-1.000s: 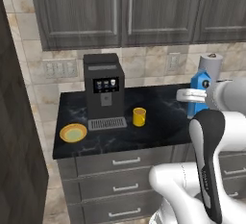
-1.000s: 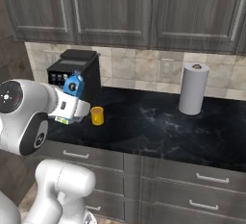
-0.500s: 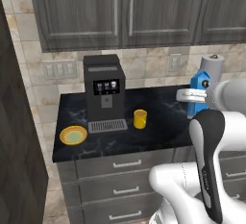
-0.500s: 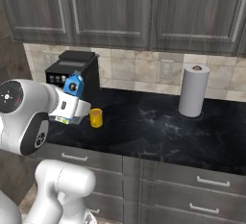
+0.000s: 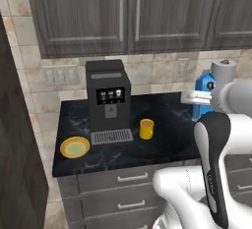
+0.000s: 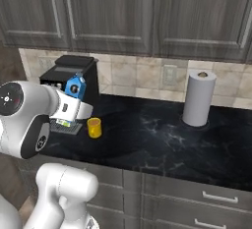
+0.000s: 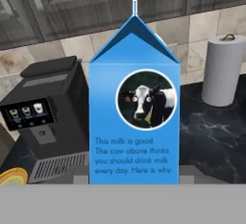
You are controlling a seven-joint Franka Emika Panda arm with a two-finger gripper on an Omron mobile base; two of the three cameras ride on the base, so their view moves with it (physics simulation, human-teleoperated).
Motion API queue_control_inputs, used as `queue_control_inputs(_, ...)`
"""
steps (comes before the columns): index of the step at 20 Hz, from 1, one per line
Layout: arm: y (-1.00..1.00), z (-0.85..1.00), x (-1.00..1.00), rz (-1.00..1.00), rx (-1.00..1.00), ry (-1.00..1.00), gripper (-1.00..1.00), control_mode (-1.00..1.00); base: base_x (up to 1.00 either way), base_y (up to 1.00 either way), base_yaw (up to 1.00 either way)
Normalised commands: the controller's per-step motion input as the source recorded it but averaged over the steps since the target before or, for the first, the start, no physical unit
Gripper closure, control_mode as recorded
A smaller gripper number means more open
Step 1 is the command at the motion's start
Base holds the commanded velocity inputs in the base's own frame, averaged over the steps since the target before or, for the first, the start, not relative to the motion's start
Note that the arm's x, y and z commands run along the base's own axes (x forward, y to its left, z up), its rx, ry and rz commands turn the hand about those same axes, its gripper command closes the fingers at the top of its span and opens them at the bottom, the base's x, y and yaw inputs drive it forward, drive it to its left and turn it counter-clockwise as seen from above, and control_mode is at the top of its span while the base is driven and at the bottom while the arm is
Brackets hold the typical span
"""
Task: Take a sugar cube from the saucer and place it inside the coffee. Then, grab milk from the fridge and place it next to the coffee on the counter to sweeten the coffee.
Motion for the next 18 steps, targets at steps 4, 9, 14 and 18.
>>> queue_control_inputs(4, 0.00, 0.00, 0.00, 0.00, 0.00, 0.00, 1.00, 1.00, 0.42, -0.01, 0.00)
queue_control_inputs(9, -0.36, -0.01, 0.22, 0.13, 0.00, 0.00, 1.00, -1.00, 0.08, -0.03, 0.00)
queue_control_inputs(14, -0.51, -0.13, 0.03, 0.39, 0.00, 0.00, 1.00, -1.00, 0.00, 0.00, 0.00)
queue_control_inputs(18, -0.38, -0.27, 0.01, 0.46, 0.01, 0.00, 1.00, -1.00, 0.00, 0.00, 0.00)
